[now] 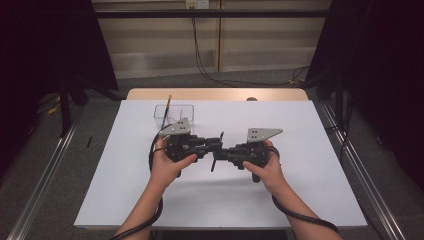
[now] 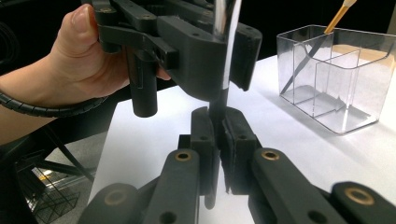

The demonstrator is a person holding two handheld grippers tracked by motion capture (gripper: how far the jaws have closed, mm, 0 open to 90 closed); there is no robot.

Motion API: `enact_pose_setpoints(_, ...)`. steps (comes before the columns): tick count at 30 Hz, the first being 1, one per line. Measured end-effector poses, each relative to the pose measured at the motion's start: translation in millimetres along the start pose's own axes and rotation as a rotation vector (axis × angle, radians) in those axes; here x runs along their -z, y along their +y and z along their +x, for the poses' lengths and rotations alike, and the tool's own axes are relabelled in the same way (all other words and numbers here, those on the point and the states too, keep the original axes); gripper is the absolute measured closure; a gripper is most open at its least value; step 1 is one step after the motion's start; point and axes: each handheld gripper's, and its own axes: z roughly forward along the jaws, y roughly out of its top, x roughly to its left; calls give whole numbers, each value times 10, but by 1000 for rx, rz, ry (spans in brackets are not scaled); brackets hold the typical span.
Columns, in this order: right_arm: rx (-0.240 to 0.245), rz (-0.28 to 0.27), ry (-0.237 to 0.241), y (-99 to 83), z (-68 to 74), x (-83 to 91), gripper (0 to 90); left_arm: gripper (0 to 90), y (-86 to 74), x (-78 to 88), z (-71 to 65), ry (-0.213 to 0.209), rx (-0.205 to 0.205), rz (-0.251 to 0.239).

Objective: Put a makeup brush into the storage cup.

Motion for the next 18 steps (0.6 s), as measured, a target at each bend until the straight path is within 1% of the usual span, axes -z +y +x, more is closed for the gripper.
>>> enact_pose_setpoints(2, 2, 1, -2, -1, -3, 4, 846, 822, 5, 2, -9, -2, -7, 4)
enact_pose_setpoints(6, 3, -9, -1, -9, -5, 21, 845, 837, 14, 13, -15, 4, -17, 3)
enact_pose_setpoints(9, 6, -17, -3, -4, -1, 36, 840, 839, 8, 27, -14, 6, -11, -21)
enact_pose_setpoints(11, 9, -19, -9, 1, 2, 46, 822, 839, 3, 47, -7, 11, -8, -36)
enact_pose_setpoints(12, 11, -20, -10, 1, 2, 53, 811, 839, 1, 54, -5, 12, 0, -55)
enact_pose_setpoints(14, 11, -21, -21, -2, 3, 67, 762, 839, 3, 86, 4, 19, 3, -71)
enact_pose_setpoints(15, 8, -21, -28, -7, -1, 80, 736, 839, 4, 96, 10, 13, 2, -79)
enact_pose_setpoints(16, 5, -22, -31, -10, -3, 86, 711, 840, 8, 114, 9, 23, 2, -80)
enact_pose_setpoints(18, 2, -29, -39, -17, -8, 104, 623, 839, 12, 131, 7, 29, -2, -88)
